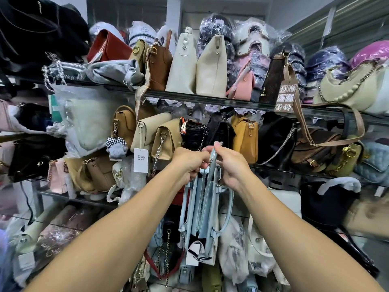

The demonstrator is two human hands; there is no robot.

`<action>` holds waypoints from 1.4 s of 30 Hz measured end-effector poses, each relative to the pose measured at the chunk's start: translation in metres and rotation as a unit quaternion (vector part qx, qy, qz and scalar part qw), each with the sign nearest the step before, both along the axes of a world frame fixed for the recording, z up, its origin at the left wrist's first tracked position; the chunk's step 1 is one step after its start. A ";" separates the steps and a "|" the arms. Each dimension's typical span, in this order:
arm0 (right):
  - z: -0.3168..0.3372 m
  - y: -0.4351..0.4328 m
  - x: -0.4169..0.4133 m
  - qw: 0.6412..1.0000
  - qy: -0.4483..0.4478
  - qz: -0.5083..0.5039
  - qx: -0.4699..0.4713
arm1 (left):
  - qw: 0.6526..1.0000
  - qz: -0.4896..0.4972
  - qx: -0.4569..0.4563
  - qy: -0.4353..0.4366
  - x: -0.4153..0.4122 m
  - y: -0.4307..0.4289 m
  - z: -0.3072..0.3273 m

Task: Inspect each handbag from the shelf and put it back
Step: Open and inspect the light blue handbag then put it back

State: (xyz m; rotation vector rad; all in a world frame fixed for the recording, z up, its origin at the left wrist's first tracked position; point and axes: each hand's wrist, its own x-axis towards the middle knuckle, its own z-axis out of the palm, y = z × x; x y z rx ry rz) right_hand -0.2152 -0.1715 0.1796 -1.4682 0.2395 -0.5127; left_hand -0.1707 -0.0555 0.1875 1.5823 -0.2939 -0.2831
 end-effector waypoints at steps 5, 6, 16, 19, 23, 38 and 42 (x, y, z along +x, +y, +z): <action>0.010 -0.006 0.000 1.000 -0.006 -0.005 0.009 | 1.000 0.013 -0.004 -0.019 -0.006 -0.002 -0.002; 0.010 -0.007 0.000 1.000 -0.006 -0.006 0.011 | 1.000 0.015 -0.004 -0.021 -0.007 -0.003 -0.003; 0.015 -0.014 0.000 0.999 -0.016 -0.027 0.012 | 0.999 0.020 0.014 -0.034 -0.013 -0.003 -0.003; 0.018 -0.014 0.001 0.999 -0.016 -0.038 0.009 | 0.999 0.020 0.027 -0.039 -0.015 -0.001 -0.003; 0.022 -0.016 0.006 0.998 -0.023 -0.051 0.004 | 0.997 0.025 0.045 -0.056 -0.016 -0.001 -0.005; 0.023 -0.024 0.006 0.989 -0.014 -0.116 0.086 | 0.993 0.026 0.092 -0.064 -0.024 0.001 -0.020; 0.020 -0.025 0.008 0.986 -0.016 -0.137 0.098 | 0.994 0.027 0.087 -0.063 -0.026 0.000 -0.019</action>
